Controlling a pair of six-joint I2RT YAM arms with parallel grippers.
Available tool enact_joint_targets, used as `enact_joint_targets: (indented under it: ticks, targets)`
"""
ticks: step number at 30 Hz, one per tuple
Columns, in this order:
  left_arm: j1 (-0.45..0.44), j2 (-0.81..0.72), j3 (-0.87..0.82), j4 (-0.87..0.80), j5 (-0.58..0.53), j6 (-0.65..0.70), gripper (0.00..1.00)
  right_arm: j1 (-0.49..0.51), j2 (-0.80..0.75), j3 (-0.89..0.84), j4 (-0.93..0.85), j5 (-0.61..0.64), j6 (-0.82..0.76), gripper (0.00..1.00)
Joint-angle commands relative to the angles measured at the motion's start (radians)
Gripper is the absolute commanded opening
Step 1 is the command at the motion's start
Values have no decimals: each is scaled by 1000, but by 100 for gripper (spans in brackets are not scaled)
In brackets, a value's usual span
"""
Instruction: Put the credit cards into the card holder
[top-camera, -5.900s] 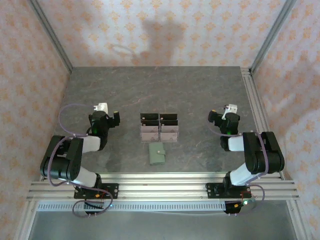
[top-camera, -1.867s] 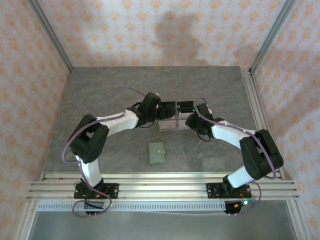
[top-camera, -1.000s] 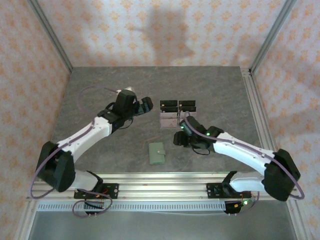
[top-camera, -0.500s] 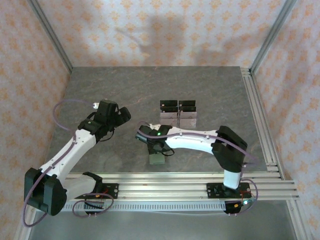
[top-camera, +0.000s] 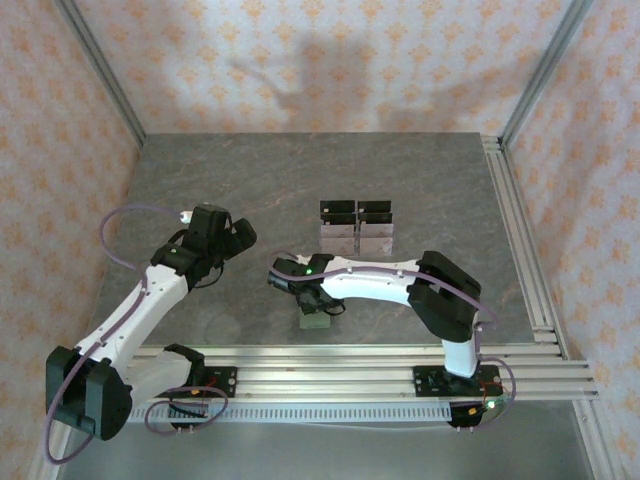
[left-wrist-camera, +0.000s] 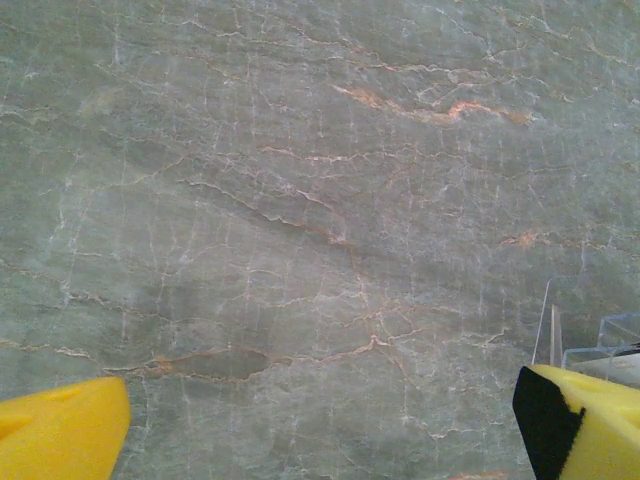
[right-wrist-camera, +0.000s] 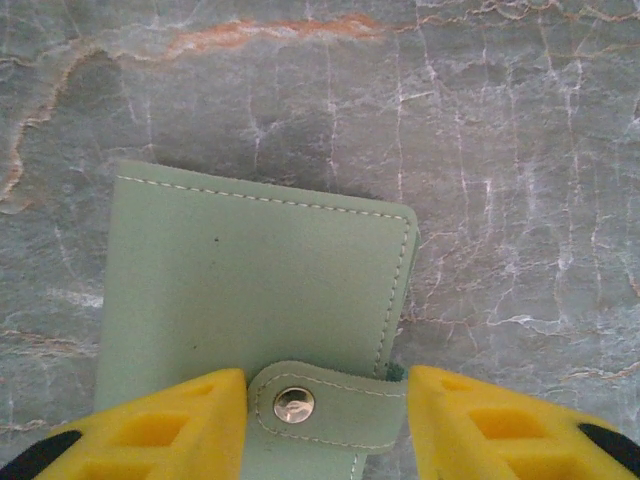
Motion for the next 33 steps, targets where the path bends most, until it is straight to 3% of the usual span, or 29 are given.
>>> enact_joint_targets:
  ticks: [1,10,21,23,33]
  targets:
    - [10,1,-8,-16,-13,-3,100,4,18,12,-28,13,-11,45]
    - [11,19,-5,-8,-5,-11,100,9,-6,13,-25,9,-15,51]
    - [10,28,-7,-2,-4,-17,100,13,-13,24,-33,13,-23,51]
    - [10,31,-6,0,-2,-18,100,13,-3,18,-33,7,-25,47]
    - [10,35,0,1,9,-16,100,12,3,-27,-1,-26,-22,6]
